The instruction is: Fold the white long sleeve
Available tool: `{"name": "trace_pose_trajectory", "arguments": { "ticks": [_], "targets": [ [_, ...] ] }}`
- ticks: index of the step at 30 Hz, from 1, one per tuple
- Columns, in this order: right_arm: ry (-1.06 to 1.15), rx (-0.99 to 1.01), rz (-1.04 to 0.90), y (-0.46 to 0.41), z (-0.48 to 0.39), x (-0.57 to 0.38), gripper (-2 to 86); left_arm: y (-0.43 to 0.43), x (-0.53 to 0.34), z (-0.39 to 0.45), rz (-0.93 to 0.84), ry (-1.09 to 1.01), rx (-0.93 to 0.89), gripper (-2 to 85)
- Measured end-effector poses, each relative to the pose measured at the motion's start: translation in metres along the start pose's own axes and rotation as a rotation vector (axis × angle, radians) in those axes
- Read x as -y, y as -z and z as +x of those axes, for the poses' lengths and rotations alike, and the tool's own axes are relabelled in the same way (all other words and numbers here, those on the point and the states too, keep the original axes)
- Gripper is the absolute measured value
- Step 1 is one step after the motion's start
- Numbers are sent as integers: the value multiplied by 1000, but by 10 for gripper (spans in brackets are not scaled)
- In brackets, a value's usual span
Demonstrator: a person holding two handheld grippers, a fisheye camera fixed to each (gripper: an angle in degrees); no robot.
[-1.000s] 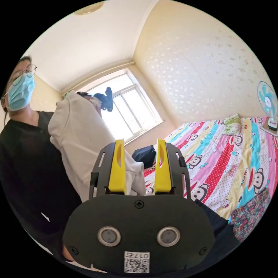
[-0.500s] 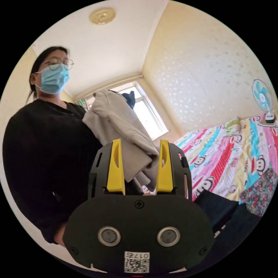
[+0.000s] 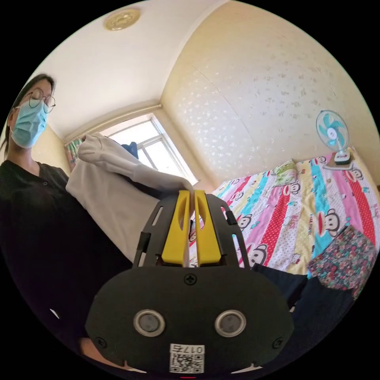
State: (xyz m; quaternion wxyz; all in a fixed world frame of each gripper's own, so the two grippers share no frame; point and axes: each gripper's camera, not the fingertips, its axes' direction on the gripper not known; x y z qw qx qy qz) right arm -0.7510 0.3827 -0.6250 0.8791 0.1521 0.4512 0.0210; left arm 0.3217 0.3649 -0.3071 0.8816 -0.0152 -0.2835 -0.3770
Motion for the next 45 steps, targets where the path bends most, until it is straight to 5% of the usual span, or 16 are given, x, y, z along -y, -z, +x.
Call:
{"name": "trace_pose_trajectory", "arguments": {
  "ticks": [5, 9, 14, 18, 23, 33, 40, 45],
  "targets": [
    [21, -250, 133, 27, -30, 69, 28, 70, 20, 48, 92, 189, 657, 3],
    [76, -269, 330, 34, -70, 107, 27, 91, 15, 63, 164, 284, 893, 1],
    [210, -379, 300, -1, -126, 141, 27, 100, 26, 88, 210, 323, 1244, 1],
    [336, -387, 350, -23, -175, 150, 26, 70, 55, 110, 180, 202, 1325, 1],
    [369, -331, 316, -56, -186, 173, 25, 11, 105, 145, 201, 93, 1723, 1],
    [538, -140, 167, -98, -204, 182, 15, -96, 167, 199, 165, -250, 1938, 3],
    [476, -40, 12, -117, -180, 198, 13, -83, 217, 227, -65, 35, 1851, 2],
    [451, -239, -186, -228, -137, 247, 17, 9, 260, 190, -106, 339, 1911, 8]
  ]
}}
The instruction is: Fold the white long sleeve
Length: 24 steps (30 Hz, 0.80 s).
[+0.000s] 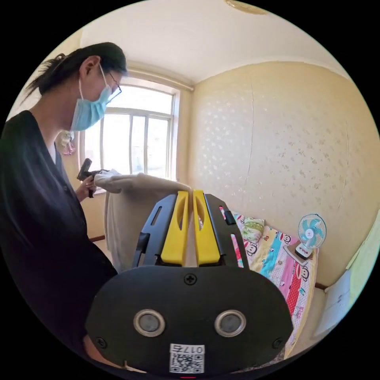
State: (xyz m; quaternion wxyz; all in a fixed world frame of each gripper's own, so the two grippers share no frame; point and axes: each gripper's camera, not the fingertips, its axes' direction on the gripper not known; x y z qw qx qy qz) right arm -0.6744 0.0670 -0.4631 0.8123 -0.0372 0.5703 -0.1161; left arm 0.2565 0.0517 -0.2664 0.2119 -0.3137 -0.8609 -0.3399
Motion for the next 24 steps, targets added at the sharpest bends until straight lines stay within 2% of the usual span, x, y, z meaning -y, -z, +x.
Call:
{"name": "trace_pose_trajectory", "arguments": {
  "ticks": [1, 3, 4, 6, 8, 9, 13, 15, 17, 19, 22, 24],
  "targets": [
    [-13, -11, -49, -23, 10, 4, 17, -26, 17, -36, -51, 41, -17, 10],
    [-103, -3, -271, -133, 66, 8, 21, -73, 36, -99, -127, 110, -16, 15],
    [-136, 4, -322, -164, 82, 5, 22, -109, 45, -145, -171, 162, 10, 21],
    [-222, 0, -494, -286, 137, -19, 27, -160, 47, -216, -220, 324, 33, 34],
    [-327, -74, -624, -358, 165, -39, 33, -210, 33, -288, -275, 490, 39, 63],
    [-364, -115, -685, -390, 174, -47, 38, -217, 29, -299, -288, 506, 39, 66],
    [-429, -73, -820, -443, 176, -83, 67, -220, -31, -334, -389, 611, 195, 89],
    [-509, -9, -950, -465, 171, -133, 84, -211, -74, -340, -470, 649, 308, 100],
    [-634, 34, -1046, -474, 171, -179, 100, -198, -142, -350, -627, 743, 458, 123],
    [-753, 74, -1131, -480, 170, -222, 117, -188, -194, -354, -743, 821, 522, 132],
    [-855, 17, -1311, -493, 170, -279, 133, -183, -268, -357, -1002, 899, 572, 127],
    [-915, 63, -1398, -507, 177, -307, 120, -172, -275, -349, -968, 851, 589, 110]
  ]
}}
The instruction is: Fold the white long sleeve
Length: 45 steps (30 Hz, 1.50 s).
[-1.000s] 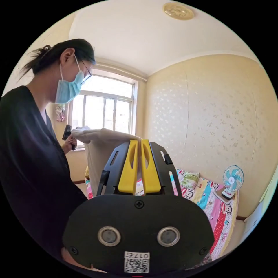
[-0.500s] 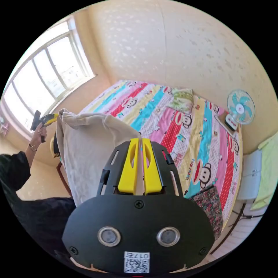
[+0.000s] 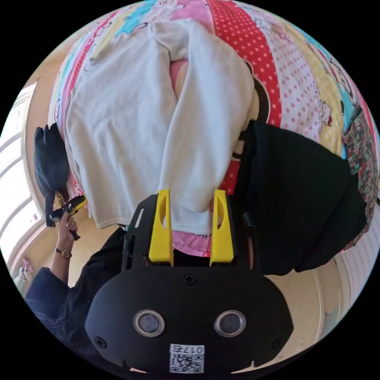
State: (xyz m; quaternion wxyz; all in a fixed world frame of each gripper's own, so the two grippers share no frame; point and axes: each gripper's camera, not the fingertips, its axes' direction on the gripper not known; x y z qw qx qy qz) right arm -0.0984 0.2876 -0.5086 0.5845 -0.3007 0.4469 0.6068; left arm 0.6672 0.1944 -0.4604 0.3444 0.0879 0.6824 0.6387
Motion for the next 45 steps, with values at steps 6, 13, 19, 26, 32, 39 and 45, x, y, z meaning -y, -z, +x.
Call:
{"name": "trace_pose_trajectory", "arguments": {
  "ticks": [6, 13, 19, 26, 32, 39, 45],
  "targets": [
    [46, 91, 117, 101, 51, 29, 32, 95, 1, -45, -76, -65, -164, 30],
    [-424, 347, 754, 260, 224, -43, 27, 255, -125, -221, 598, 347, -415, 58],
    [-296, 330, 415, 201, 231, -15, 74, 163, -155, -185, 277, 145, -477, 102],
    [-110, 211, 52, 133, 175, 57, 104, 59, -168, -110, -57, 10, -303, 121],
    [65, 106, -120, 148, 171, 84, 53, 99, -178, -81, -238, -146, -95, 37],
    [272, 193, -37, 246, 205, 37, 36, 196, -243, -104, -171, -320, 20, 18],
    [174, 263, -211, 204, 251, 20, 38, 168, -315, -167, -170, 7, -99, 41]
  ]
}}
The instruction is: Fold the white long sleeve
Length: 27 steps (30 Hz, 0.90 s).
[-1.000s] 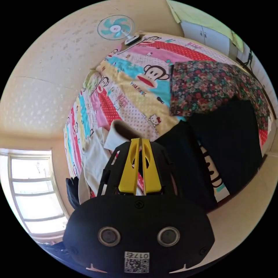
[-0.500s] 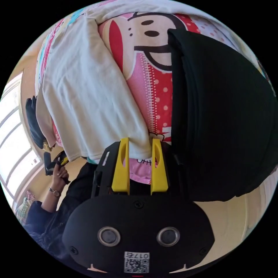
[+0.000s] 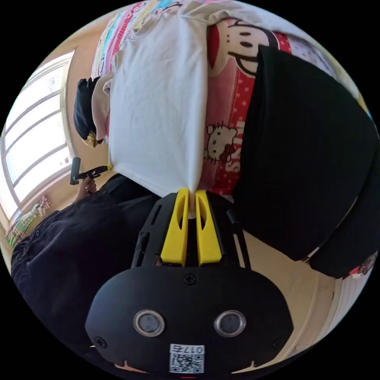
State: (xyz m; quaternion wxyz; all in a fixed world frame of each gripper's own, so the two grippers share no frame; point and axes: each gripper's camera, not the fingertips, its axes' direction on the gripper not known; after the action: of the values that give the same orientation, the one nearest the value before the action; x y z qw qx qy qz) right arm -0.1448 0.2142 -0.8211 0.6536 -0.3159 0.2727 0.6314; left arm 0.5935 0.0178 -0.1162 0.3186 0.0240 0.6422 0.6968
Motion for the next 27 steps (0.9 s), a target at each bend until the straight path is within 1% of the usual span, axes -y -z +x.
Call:
{"name": "trace_pose_trajectory", "arguments": {
  "ticks": [1, 2, 3, 4, 5, 6, 7, 9, 10, 12, 13, 15, 16, 18, 21, 23, 25, 27],
  "targets": [
    [-16, 26, 0, 0, 6, 1, 39, -6, -13, -14, 16, 96, -51, 50],
    [-27, 77, 59, 12, 13, 2, 43, -6, -30, -27, 65, 180, -118, 59],
    [-22, 138, 169, 35, 18, 2, 48, -4, -39, -32, 96, 205, -159, 60],
    [-22, 171, 231, 49, 21, 2, 51, 0, -54, -40, 152, 230, -237, 63],
    [-43, 239, 363, 79, 30, 4, 57, 4, -66, -47, 185, 244, -287, 64],
    [-82, 316, 497, 107, 43, 7, 65, 6, -71, -50, 194, 252, -298, 64],
    [-105, 358, 565, 120, 51, 8, 69, 10, -78, -56, 202, 273, -298, 65],
    [-216, 528, 806, 159, 88, 19, 86, 16, -86, -63, 204, 292, -285, 65],
    [-248, 565, 849, 165, 97, 23, 91, 19, -89, -65, 203, 298, -285, 65],
    [-411, 683, 948, 173, 130, 45, 111, 24, -93, -65, 202, 300, -284, 65],
    [-448, 706, 962, 173, 136, 51, 114, 29, -95, -62, 204, 295, -269, 65],
    [-550, 845, 1023, 163, 155, 70, 121, 34, -96, -55, 202, 275, -238, 65],
    [-568, 884, 1036, 160, 158, 75, 121, 36, -94, -48, 197, 256, -227, 65],
    [-651, 992, 1072, 145, 167, 85, 96, 39, -90, -39, 190, 221, -231, 66],
    [-672, 1077, 1166, 141, 173, 81, 49, 45, -82, -26, 203, 190, -258, 70],
    [-628, 1078, 1250, 156, 170, 74, 41, 54, -73, -20, 243, 179, -309, 79],
    [-546, 982, 1317, 186, 156, 68, 37, 63, -67, -17, 288, 180, -339, 83],
    [-390, 763, 1344, 235, 113, 68, 33, 75, -60, -14, 340, 169, -335, 85]
  ]
}}
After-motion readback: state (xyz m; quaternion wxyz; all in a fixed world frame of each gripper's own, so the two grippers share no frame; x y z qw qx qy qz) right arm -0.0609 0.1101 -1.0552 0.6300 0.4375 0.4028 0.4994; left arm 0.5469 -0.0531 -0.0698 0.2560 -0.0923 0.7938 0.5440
